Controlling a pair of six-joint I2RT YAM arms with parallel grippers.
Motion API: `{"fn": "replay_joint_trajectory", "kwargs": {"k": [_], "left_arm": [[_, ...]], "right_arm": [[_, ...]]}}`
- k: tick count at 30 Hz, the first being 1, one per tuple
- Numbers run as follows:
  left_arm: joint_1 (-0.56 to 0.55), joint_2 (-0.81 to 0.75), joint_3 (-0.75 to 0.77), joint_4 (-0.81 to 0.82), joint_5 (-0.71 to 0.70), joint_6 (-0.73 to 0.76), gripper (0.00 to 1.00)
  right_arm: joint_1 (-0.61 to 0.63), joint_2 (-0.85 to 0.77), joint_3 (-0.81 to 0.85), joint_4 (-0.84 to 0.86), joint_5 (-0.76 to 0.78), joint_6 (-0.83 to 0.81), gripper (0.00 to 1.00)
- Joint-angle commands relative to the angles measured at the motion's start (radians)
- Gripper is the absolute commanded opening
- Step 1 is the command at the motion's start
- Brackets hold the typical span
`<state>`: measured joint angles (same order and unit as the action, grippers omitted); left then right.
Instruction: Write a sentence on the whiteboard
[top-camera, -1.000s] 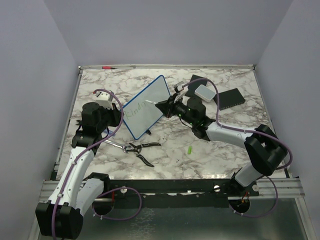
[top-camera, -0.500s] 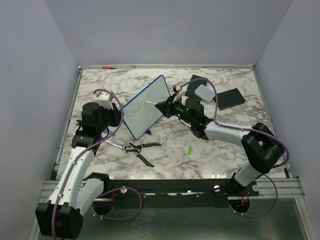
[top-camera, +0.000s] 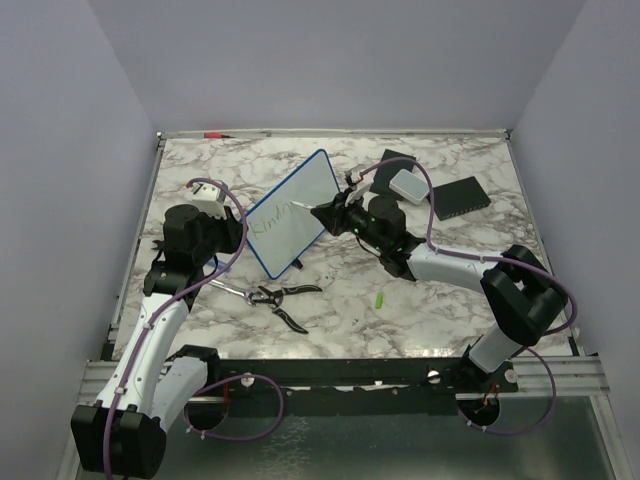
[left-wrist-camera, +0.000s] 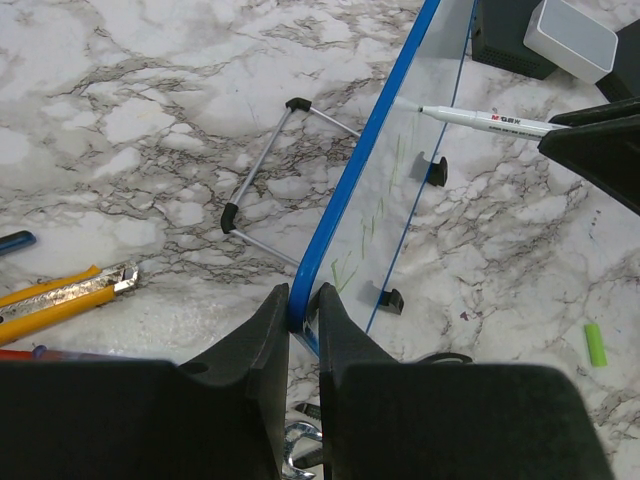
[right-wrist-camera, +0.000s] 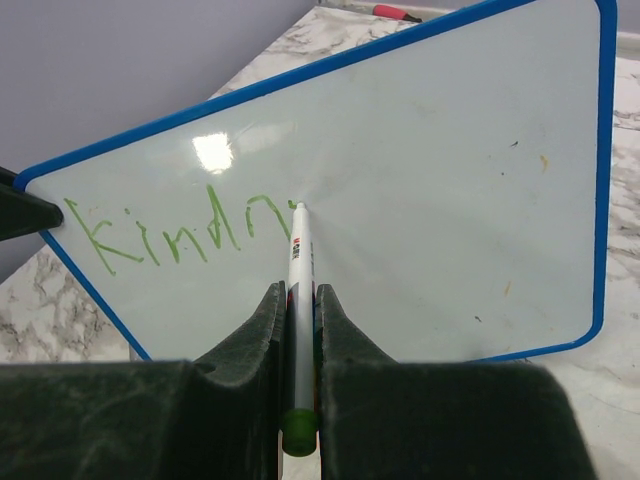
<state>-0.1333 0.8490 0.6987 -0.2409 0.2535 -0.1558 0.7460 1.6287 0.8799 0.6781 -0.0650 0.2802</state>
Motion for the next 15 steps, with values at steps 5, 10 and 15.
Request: {"fn": "replay_joint_trajectory", "kwargs": {"k": [5,10,15], "left_arm": [[-0.004,-0.013,-0.010,-0.006,-0.011,0.015,0.03],[-0.003,-0.013,-0.011,-0.006,-0.011,0.015,0.03],[-0.003,-0.014,-0.010,-0.006,-0.011,0.013,0.03]], "right_arm": [[0.000,0.007,0.017,-0.022,0.087,0.000,0.01],[-0.001,-0.001,0.017,-0.008,0.071,-0.004,0.01],[-0.001,-0.009,0.017,0.007,0.031,-0.009,0.01]]}}
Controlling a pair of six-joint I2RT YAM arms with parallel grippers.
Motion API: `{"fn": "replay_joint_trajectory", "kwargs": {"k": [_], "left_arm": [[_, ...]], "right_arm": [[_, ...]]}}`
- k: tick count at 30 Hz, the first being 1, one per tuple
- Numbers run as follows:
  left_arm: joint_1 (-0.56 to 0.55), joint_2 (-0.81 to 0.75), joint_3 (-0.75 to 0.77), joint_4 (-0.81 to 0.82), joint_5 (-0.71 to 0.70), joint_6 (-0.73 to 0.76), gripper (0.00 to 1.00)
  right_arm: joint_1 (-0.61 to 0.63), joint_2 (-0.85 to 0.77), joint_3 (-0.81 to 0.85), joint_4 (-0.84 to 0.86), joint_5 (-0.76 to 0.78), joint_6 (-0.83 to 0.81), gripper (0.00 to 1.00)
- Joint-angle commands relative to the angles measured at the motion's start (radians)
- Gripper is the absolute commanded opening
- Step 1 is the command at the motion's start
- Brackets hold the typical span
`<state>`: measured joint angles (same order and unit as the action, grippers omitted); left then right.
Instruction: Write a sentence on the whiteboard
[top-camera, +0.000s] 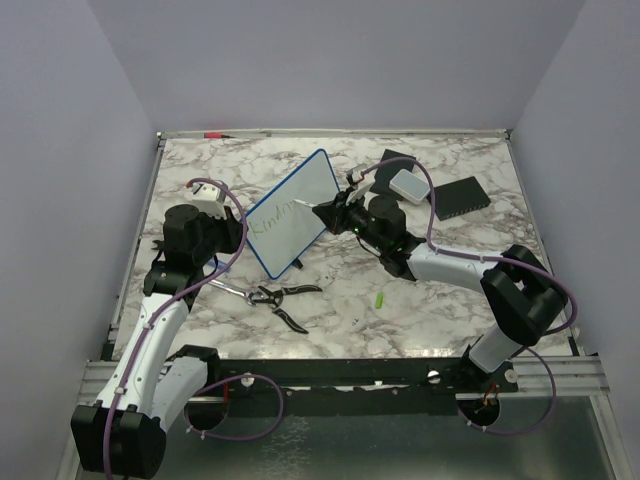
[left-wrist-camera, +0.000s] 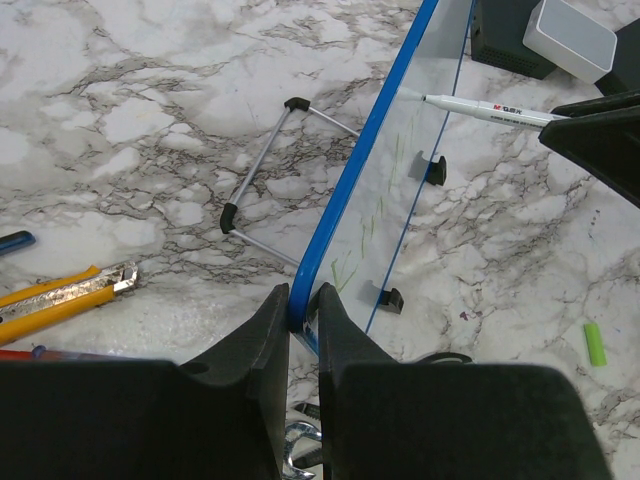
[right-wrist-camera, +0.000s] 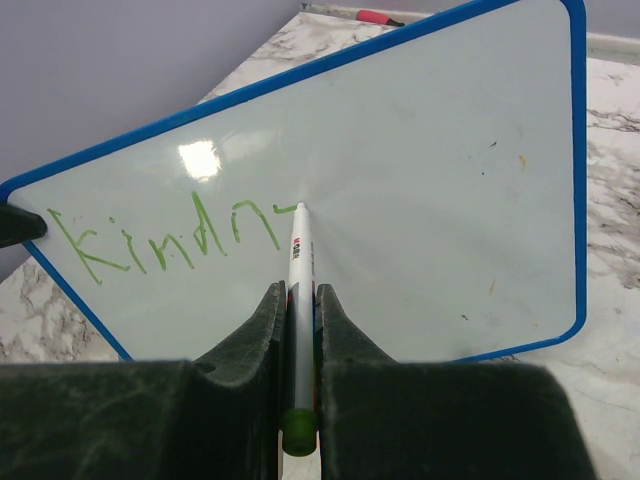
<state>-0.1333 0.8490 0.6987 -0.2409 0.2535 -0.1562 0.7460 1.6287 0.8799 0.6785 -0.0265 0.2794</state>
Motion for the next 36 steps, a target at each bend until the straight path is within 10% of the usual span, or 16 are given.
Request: {"fn": "replay_joint_trajectory", "kwargs": {"k": [1,36], "left_arm": [[-0.004,-0.014,-0.011,-0.007,-0.011,0.015,0.03],[-0.008,-0.016,-0.011,-0.006,-0.009,0.014,0.03]], "right_arm": [[-0.001,-0.011,0.015,0.010,-0.010,-0.009,0.01],[-0.002,-0.030,0.034,0.027,-0.052,-0.016,0.01]]}}
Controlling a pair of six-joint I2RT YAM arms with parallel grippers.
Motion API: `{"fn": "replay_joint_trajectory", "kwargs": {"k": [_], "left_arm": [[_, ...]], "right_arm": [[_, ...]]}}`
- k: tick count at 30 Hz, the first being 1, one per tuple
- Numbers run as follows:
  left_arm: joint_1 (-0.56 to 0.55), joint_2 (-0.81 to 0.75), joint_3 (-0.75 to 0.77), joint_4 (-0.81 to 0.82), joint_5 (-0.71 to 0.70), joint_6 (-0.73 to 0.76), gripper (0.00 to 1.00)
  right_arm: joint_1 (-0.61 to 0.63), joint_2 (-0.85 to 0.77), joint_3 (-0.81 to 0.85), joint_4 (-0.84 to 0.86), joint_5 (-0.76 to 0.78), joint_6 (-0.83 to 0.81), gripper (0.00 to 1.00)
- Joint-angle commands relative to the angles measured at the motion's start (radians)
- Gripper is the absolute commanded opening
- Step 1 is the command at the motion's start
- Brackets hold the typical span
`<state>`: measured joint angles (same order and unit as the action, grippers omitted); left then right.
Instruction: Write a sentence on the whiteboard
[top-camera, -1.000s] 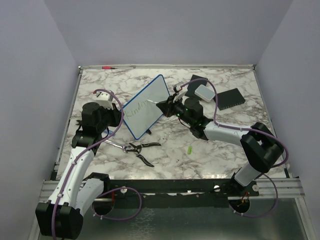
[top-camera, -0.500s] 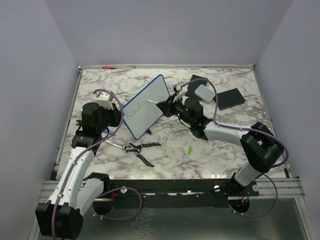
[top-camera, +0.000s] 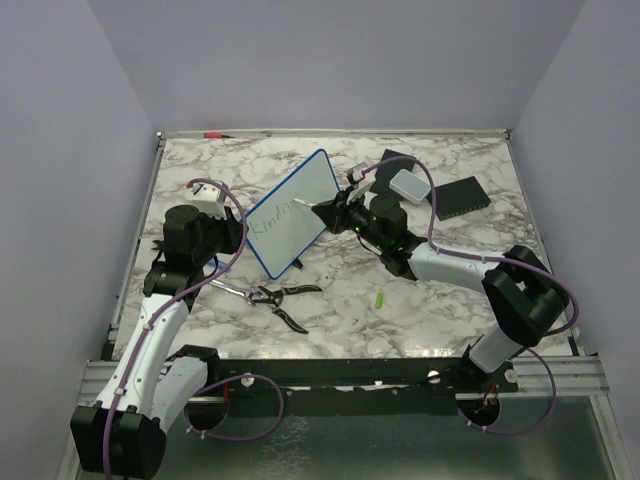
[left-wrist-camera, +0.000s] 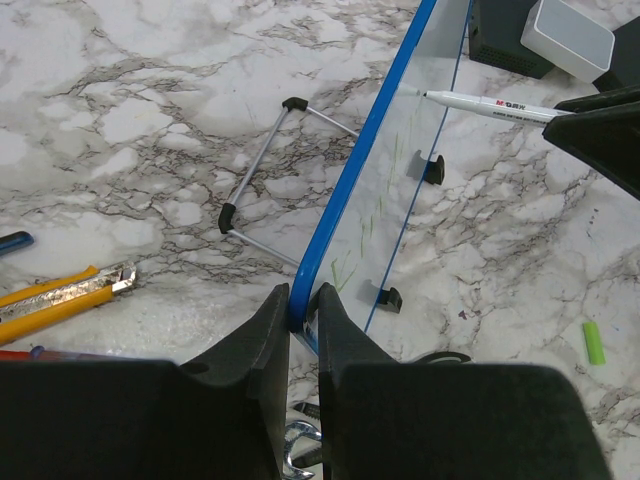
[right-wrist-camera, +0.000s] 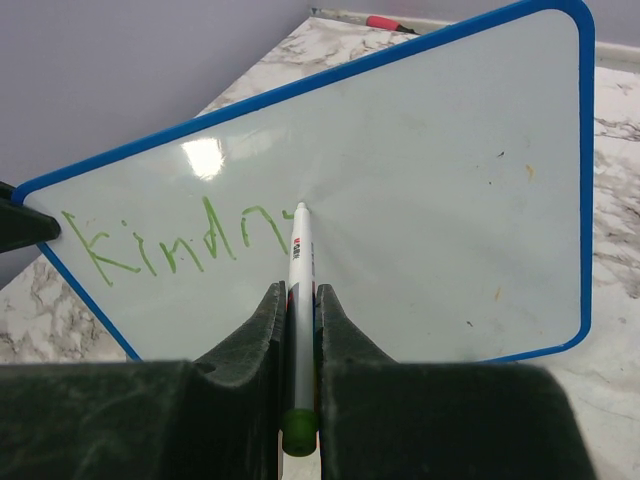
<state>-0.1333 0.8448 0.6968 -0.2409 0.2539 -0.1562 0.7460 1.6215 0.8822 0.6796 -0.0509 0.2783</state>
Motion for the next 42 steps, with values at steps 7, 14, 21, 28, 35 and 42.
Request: {"fn": "replay_joint_trajectory", "kwargs": {"k": [7,14,21,28,35,42], "left_arm": [[-0.007,-0.012,-0.008,-0.006,-0.010,0.014,0.03],[-0.009,-0.012,-0.009,-0.006,-0.011,0.014,0.03],[-0.008,-0.013,-0.009,-0.006,-0.010,0.015,0.03],[-0.009,-0.013,-0.011,-0.007,-0.010,0.014,0.03],[-0.010,-0.013,-0.011,-0.008,-0.008,0.014,0.03],[-0.009,-0.013,-0.010,-0.007,-0.009,0.014,0.03]], "right_arm": [[-0.001,-0.010,0.035,0.022,-0.054,-0.014,0.01],[0.001,0.001,0.029,0.012,-0.063,-0.008,0.01],[0.002,0.009,0.009,-0.001,-0.064,-0.002,0.01],[0.002,0.012,-0.015,-0.011,-0.051,0.001,0.01],[0.003,0.007,-0.036,-0.014,-0.033,0.000,0.01],[0.004,0.010,-0.022,-0.034,0.033,0.009,0.01]]}}
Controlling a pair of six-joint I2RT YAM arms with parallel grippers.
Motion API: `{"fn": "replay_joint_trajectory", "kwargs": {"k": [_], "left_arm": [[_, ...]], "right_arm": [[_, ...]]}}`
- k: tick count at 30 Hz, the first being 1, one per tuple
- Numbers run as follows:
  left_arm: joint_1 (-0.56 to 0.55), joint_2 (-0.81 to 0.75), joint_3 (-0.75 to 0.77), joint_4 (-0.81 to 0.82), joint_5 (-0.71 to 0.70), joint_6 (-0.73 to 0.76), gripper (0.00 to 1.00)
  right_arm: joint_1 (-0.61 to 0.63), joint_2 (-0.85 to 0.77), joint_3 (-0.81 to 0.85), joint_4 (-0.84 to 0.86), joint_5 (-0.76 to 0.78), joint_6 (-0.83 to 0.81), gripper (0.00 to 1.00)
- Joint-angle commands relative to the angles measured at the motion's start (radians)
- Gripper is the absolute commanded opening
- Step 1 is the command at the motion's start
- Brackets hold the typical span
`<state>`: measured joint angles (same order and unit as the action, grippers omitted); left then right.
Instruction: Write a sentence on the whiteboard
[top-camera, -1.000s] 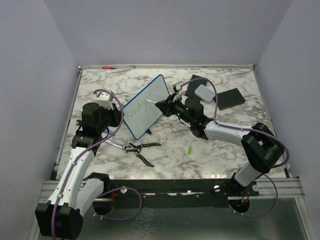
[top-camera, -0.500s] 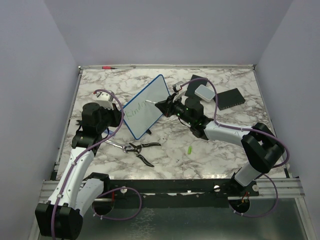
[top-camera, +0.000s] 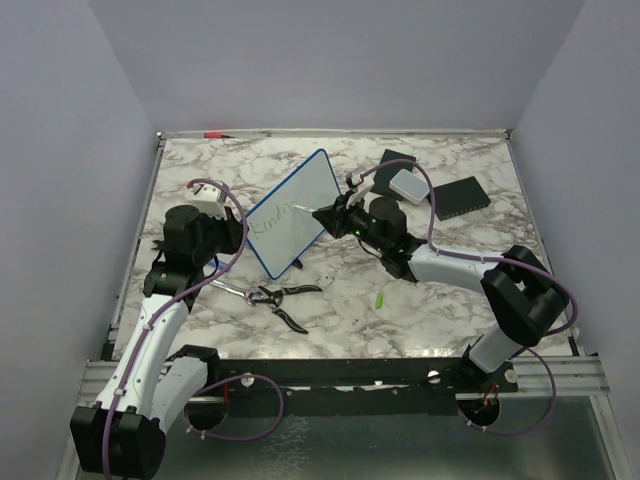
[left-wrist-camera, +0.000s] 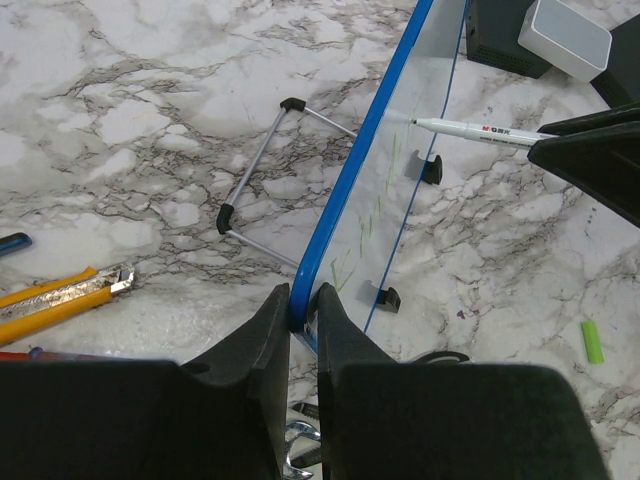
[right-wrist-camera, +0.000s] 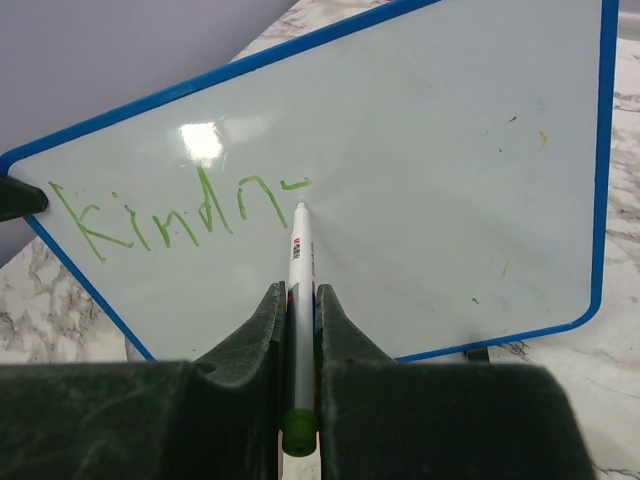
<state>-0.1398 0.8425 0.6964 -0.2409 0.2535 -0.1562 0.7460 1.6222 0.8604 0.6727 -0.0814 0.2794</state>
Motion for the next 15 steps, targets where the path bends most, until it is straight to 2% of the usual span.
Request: {"fn": "replay_joint_trajectory", "kwargs": {"k": [1,15], "left_arm": [[-0.002,-0.011,-0.010,-0.008,-0.010,0.015,0.03],[-0.003,-0.016,-0.009,-0.009,-0.011,0.014,0.03]], "right_arm": [[0.004,0.010,0.004,-0.029,0.074,0.013,0.01],[0.004,0.012,0.033,-0.031,0.160,0.027,0.01]]}}
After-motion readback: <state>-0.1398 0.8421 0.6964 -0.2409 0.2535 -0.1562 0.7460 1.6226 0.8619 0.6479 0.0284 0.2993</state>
